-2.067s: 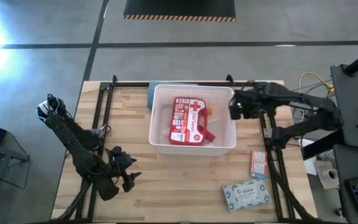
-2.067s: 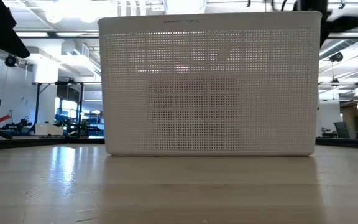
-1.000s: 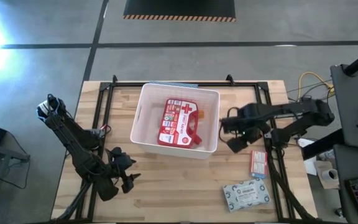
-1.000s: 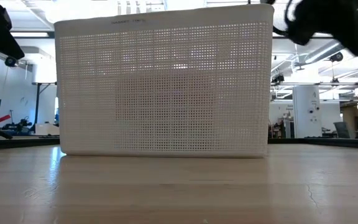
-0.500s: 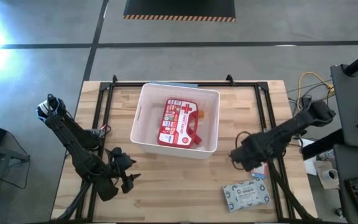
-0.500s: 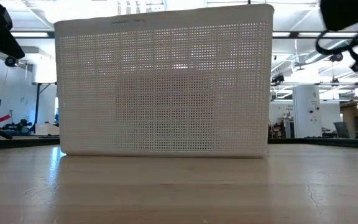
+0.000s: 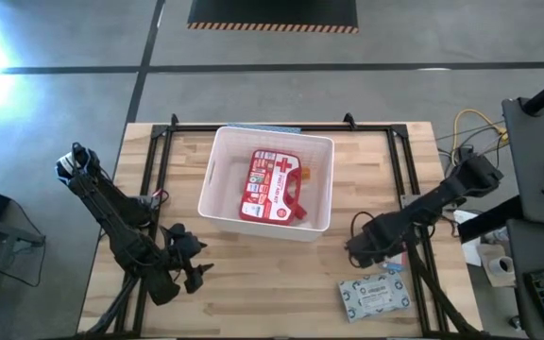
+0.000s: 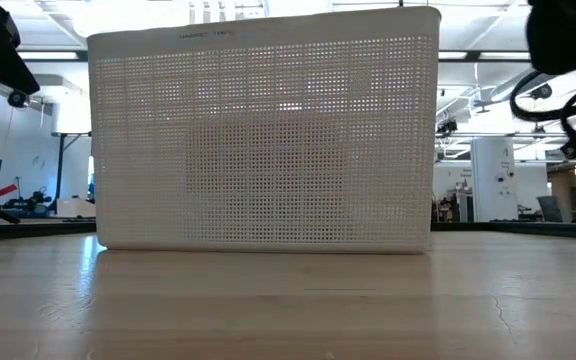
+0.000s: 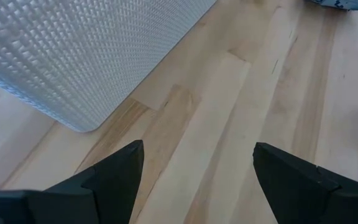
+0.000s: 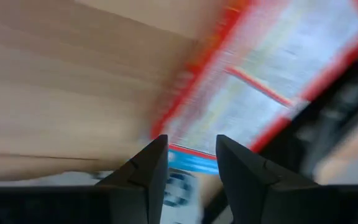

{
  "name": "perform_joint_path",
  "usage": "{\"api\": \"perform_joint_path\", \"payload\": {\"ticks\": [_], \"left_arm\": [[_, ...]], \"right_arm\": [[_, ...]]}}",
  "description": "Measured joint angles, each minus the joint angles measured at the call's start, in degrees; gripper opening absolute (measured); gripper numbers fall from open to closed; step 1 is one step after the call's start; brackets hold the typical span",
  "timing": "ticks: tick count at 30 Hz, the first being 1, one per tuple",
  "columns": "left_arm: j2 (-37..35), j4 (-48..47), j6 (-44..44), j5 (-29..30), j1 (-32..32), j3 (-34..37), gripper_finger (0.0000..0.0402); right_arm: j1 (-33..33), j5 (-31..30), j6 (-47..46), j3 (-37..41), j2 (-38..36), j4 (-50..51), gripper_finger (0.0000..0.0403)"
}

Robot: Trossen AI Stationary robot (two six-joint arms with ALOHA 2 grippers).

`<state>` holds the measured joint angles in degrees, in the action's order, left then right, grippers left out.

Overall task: Pick & place medical supplies in basket/bin
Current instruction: Put the red medicine box into the white basket

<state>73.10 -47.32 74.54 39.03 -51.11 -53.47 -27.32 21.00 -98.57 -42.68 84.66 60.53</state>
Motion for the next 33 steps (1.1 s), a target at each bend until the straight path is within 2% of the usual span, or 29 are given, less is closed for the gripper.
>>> {"api": "perform_joint_path", "payload": {"ticks": [7, 13, 20, 25, 27, 29, 31, 33], "left_arm": [[-0.02, 0.32, 0.09, -0.13, 0.00, 0.00, 0.0281], [-0.02, 0.73, 0.94, -0.15, 0.00, 0.00, 0.0281], [-0.02, 0.79, 1.03, -1.43, -0.02, 0.00, 0.0281], [-0.02, 0.84, 1.05, -1.46, -0.02, 0.00, 0.0281], [-0.02, 0.96, 1.05, -1.44, 0.00, 0.00, 0.0281], [-0.02, 1.01, 1.05, -1.44, 0.00, 0.00, 0.0281], [-0.02, 1.06, 1.05, -1.43, 0.00, 0.00, 0.0281], [-0.02, 1.07, 1.05, -1.42, 0.00, 0.00, 0.0281]], "right_arm": [[0.06, -0.24, 5.49, 1.54, 2.90, -11.28, 0.0127], [0.03, 1.59, 11.02, 0.81, 4.99, -15.22, 0.0127], [0.06, -4.78, 18.07, -5.14, 3.74, -25.37, 0.0127], [-0.27, -6.28, 22.88, -12.41, 2.39, -31.80, 0.0121], [-0.34, -9.46, 24.01, -16.06, 2.26, -26.80, 0.0117], [-0.36, -15.77, 23.16, -19.24, 2.44, -16.53, 0.0111], [-0.23, -21.16, 18.58, -21.28, 2.94, -4.91, 0.0108], [0.77, -22.39, 11.51, -21.65, 3.45, 4.54, 0.0107]]}}
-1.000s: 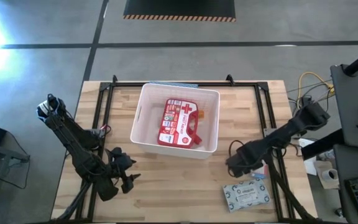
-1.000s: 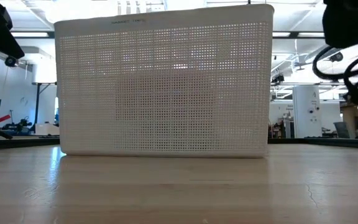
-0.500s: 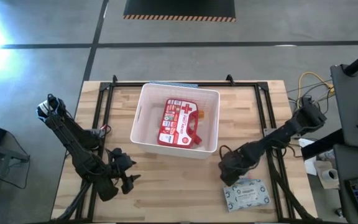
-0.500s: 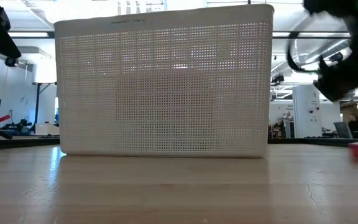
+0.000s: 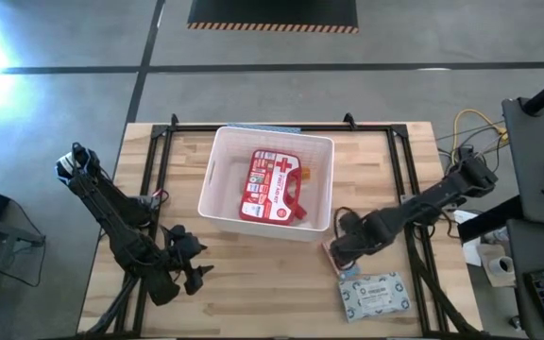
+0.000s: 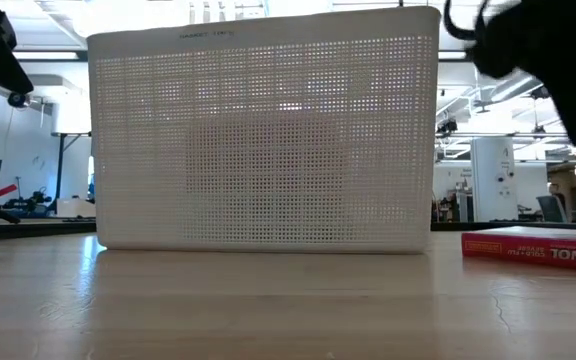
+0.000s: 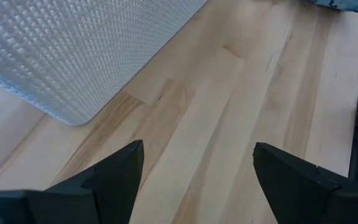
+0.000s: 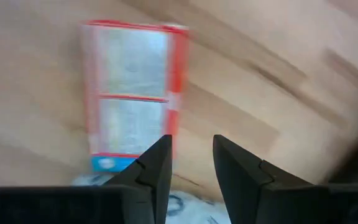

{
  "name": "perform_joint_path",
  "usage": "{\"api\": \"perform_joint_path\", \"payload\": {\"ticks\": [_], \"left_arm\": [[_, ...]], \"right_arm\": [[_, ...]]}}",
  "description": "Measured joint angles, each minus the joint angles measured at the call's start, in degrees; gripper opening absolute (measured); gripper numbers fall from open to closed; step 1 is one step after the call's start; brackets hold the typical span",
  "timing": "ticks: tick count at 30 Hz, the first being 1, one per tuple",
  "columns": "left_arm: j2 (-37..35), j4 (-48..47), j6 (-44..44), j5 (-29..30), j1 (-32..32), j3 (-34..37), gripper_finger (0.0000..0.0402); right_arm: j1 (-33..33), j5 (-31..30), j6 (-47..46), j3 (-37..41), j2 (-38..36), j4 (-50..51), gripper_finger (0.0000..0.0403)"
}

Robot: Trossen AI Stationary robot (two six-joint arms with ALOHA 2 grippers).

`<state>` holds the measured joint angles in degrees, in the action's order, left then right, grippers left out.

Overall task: Pick & place medical supplies in basket/bin
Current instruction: Put the red medicine box into the white basket

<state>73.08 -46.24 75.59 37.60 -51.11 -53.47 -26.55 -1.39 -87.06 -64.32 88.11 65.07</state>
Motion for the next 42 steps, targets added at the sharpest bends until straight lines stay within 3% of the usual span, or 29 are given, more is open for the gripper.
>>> {"api": "perform_joint_path", "payload": {"ticks": [7, 15, 18, 24, 28, 32, 37, 42], "left_arm": [[0.00, 0.94, 0.02, 0.00, 0.02, 0.00, 0.0281], [0.00, 4.75, 0.07, -0.14, -0.36, 0.00, 0.0281], [0.00, 4.78, 0.07, -0.15, -0.73, 0.00, 0.0281], [0.00, 5.27, 0.61, -0.15, -0.96, 0.00, 0.0281], [0.00, 5.38, 0.63, -0.19, -1.01, 0.00, 0.0281], [0.00, 5.16, 0.63, -0.15, -0.97, 0.00, 0.0281], [0.07, 5.26, 1.06, -0.16, -0.98, 0.00, 0.0281], [0.35, 5.66, 1.56, -2.03, -0.98, 0.02, 0.0281]], "right_arm": [[3.48, 9.10, -8.86, 9.24, -0.41, -3.00, 0.0109], [3.56, 3.45, -17.78, 15.85, -0.54, -11.18, 0.0045], [3.57, 2.06, -15.95, 18.33, -0.54, -17.58, 0.0015], [2.74, 0.76, -15.08, 23.59, -0.54, -29.48, 0.0013], [2.52, 1.51, -5.18, 23.31, -0.30, -44.20, 0.0013], [2.51, 6.36, 6.45, 21.44, -1.43, -57.89, 0.0013], [2.08, 1.19, 8.03, 16.36, -1.37, -46.43, 0.0013], [1.69, 1.14, 11.62, 10.68, -1.35, -34.02, 0.0013]]}}
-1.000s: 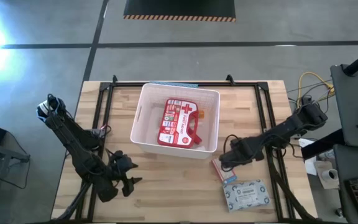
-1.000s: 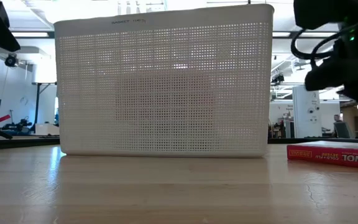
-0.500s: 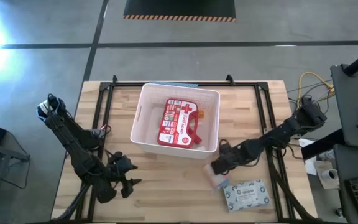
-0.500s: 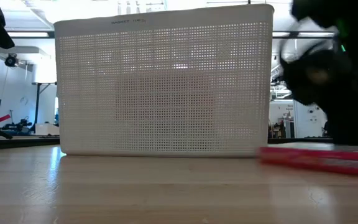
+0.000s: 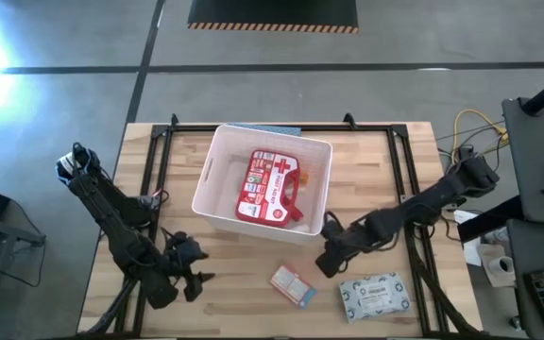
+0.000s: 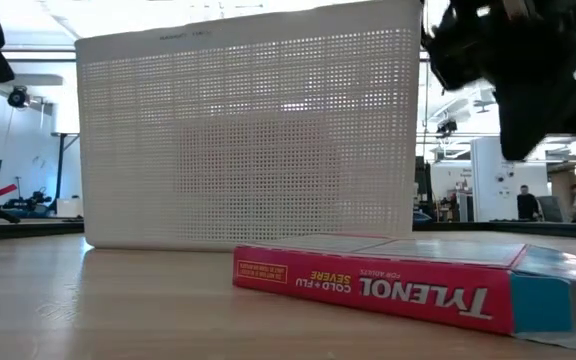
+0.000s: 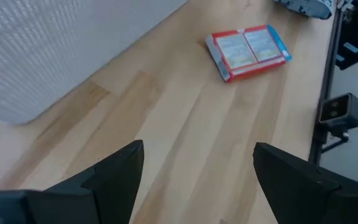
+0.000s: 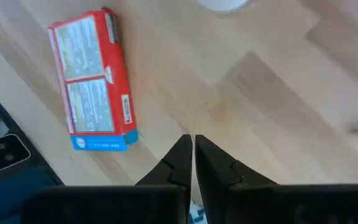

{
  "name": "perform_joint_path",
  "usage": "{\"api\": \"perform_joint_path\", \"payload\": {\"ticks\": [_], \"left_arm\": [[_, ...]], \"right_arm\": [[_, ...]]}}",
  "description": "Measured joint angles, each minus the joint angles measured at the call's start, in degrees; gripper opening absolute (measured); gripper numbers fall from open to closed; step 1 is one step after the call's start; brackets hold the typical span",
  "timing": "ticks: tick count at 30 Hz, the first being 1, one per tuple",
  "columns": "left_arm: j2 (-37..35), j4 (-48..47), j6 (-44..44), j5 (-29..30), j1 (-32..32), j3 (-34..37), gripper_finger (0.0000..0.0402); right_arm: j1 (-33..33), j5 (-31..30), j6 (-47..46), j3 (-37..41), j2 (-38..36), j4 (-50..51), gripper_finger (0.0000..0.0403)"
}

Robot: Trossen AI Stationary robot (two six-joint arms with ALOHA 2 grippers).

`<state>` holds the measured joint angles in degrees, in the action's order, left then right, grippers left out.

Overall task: Pick & place medical supplies in basket/bin
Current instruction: Put the red medicine box into the white basket

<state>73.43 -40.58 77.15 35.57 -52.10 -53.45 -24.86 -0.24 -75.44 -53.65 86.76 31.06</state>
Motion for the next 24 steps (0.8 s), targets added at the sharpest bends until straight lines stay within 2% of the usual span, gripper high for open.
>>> {"api": "perform_joint_path", "payload": {"ticks": [4, 8, 10, 14, 16, 21, 24], "left_arm": [[-0.02, 0.56, 0.01, -0.35, -0.02, -0.14, 0.0281], [-0.01, 0.60, -0.03, -0.31, 0.00, -0.17, 0.0281], [0.00, 0.52, -0.03, -0.15, 0.00, -0.17, 0.0281], [0.00, 0.53, -0.05, -0.07, 0.02, -0.17, 0.0281], [0.00, 0.54, -0.05, -0.05, 0.02, -0.17, 0.0281], [0.02, 0.53, -0.07, -0.02, 0.02, -0.17, 0.0281], [0.02, 0.59, -0.07, -0.02, 0.02, -0.17, 0.0281]], "right_arm": [[-0.80, -0.08, 2.83, -5.82, -0.04, 6.70, 0.0013], [-1.18, -0.86, 2.73, -9.98, -0.02, 4.07, 0.0013], [-1.53, -5.64, 1.97, -11.95, -0.02, 1.78, 0.0013], [-2.77, -22.82, -2.62, -15.32, -0.02, 1.50, 0.0013], [-3.14, -28.52, -3.89, -16.03, -0.02, 1.63, 0.0013], [-2.86, -38.14, -11.23, -16.20, 0.11, 10.15, 0.0013], [-2.88, -39.64, -12.52, -16.23, -0.11, 13.01, 0.0013]]}}
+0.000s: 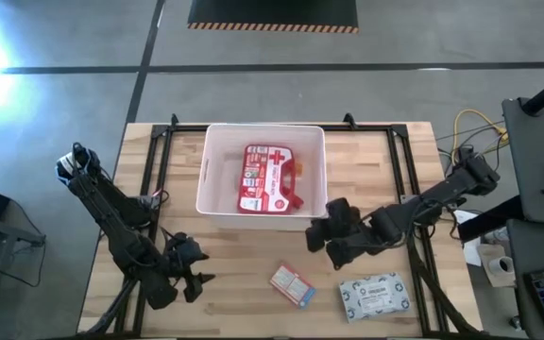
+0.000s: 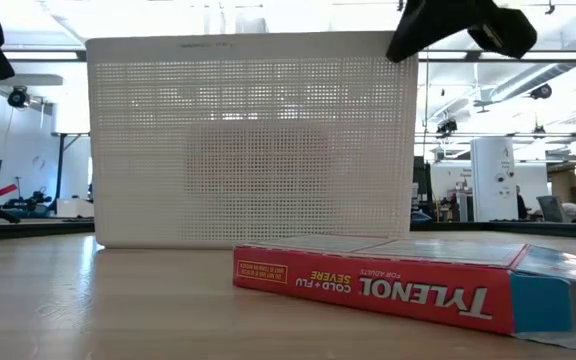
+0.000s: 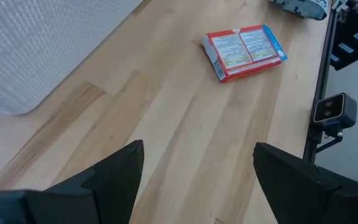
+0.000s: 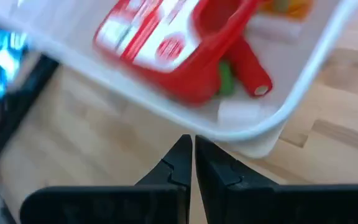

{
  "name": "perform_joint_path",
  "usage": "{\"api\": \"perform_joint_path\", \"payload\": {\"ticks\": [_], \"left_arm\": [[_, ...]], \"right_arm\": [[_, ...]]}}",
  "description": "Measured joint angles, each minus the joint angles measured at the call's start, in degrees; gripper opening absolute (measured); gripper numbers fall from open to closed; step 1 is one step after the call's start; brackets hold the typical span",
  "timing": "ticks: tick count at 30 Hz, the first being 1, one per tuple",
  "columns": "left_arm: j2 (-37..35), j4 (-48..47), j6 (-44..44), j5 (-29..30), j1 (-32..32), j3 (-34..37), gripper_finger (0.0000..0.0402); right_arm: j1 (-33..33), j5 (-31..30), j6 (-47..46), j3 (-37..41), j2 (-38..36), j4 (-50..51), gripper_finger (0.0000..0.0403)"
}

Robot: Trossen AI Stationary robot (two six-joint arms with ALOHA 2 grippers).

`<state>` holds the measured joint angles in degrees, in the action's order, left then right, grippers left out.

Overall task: Pick & place medical supplies in basket/bin
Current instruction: Put the red medicine box into the white basket

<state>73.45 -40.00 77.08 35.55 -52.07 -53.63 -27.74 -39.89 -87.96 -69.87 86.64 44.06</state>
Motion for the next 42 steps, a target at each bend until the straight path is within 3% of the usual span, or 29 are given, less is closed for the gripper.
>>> {"api": "perform_joint_path", "payload": {"ticks": [2, 7, 12, 16, 20, 28, 31, 35, 42], "left_arm": [[0.00, 0.37, -0.02, -0.02, -0.02, 0.00, 0.0281], [0.21, 3.53, -5.00, -2.06, -0.35, 0.04, 0.0281], [2.18, 14.40, -17.06, -4.43, -1.51, 0.04, 0.0281], [6.00, 15.75, -22.61, -11.10, -1.49, 0.04, 0.0271], [10.37, 18.53, -23.03, -14.66, -0.59, 0.06, 0.0218], [19.55, 41.06, -21.94, -14.95, -0.43, 0.07, 0.0113], [23.16, 47.65, -16.83, -13.69, 0.31, 0.07, 0.0077], [27.71, 50.39, -14.38, -9.68, 1.52, -1.81, 0.0012], [36.17, 50.13, -12.02, -9.46, 7.31, -9.71, 0.0001]], "right_arm": [[-0.83, 4.27, 5.40, -0.64, -0.67, 0.15, 0.0013], [-3.91, 27.80, 18.64, -2.03, -0.32, -0.21, 0.0013], [-7.54, 36.39, 17.68, -1.81, 3.53, -0.97, 0.0017], [-7.23, 36.87, 14.41, -1.20, 9.60, -2.59, 0.0058], [-6.98, 38.63, 15.58, -1.67, 15.16, -10.67, 0.0120], [-6.50, 40.98, 24.13, -5.00, 20.29, -13.17, 0.0213], [-5.25, 41.22, 26.28, -4.42, 19.96, -11.55, 0.0211], [-4.17, 39.42, 31.33, -4.37, 19.85, -11.67, 0.0173], [-1.81, 37.34, 30.19, -0.84, 20.14, -11.66, 0.0117]]}}
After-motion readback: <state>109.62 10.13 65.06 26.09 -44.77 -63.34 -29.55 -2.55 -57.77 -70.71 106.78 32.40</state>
